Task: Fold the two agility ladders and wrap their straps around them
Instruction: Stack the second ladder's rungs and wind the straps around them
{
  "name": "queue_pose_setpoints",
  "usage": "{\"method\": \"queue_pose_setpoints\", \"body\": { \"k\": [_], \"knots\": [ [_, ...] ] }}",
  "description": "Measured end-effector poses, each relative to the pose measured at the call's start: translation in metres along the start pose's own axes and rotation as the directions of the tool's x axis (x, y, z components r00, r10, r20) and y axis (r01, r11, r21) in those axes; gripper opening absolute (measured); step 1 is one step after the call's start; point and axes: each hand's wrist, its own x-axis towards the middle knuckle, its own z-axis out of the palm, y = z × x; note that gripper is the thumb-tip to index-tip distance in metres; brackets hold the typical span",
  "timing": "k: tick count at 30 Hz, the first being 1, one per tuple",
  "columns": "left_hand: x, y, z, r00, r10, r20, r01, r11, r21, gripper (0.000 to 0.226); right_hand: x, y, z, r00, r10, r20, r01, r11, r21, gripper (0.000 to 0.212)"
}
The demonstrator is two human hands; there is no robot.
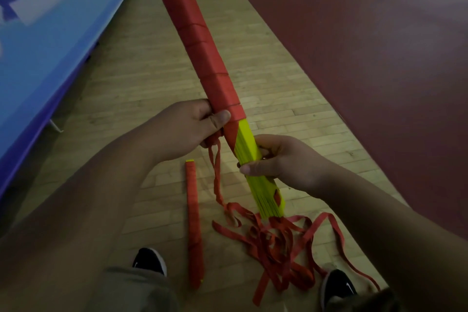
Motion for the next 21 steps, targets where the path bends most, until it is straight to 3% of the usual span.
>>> {"method": "queue_pose_setpoints", "body": {
  "k": [8,14,18,21],
  "knots": [
    [0.001,-0.001,0.005,1.0,-0.006,-0.031,0.007,0.998,0.061,0.033,0.002,0.007,0.003,0.998,-0.012,-0.062,0.006,0.996,-0.094,0.017],
    [0.005,-0.004,0.01,0.995,-0.054,-0.08,0.056,0.998,0.018,0.041,0.005,0.011,0.007,0.994,-0.014,-0.112,-0.001,0.991,-0.131,0.035],
    [0.004,0.001,0.013,0.993,-0.065,-0.103,0.066,0.998,0.007,0.041,0.006,0.013,0.01,0.991,-0.029,-0.134,0.009,0.989,-0.148,0.036],
    [0.005,0.001,0.012,0.989,-0.105,-0.108,0.104,0.994,-0.019,0.055,0.007,0.015,0.013,0.98,-0.062,-0.187,0.028,0.983,-0.179,0.037]
  ]
}}
